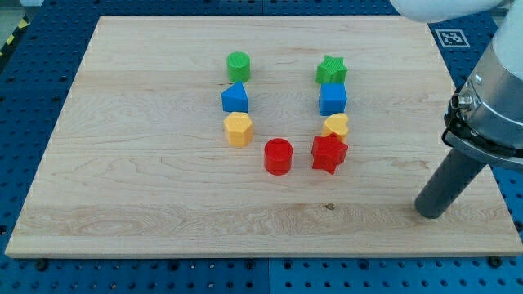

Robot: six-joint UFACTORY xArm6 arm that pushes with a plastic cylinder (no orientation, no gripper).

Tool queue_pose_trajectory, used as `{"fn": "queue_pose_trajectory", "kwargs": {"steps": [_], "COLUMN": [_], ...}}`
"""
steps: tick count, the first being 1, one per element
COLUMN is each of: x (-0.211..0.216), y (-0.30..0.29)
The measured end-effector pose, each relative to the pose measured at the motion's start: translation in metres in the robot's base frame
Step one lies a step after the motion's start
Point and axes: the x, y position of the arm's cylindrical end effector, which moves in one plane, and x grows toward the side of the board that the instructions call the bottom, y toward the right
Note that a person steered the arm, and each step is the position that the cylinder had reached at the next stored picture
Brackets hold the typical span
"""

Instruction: Slightly move the arm to the bottom right of the red star

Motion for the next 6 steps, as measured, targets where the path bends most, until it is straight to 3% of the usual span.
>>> {"fn": "queue_pose_trajectory", "kwargs": {"steps": [6], "x": [-0.0033], "y": [-0.0027]}}
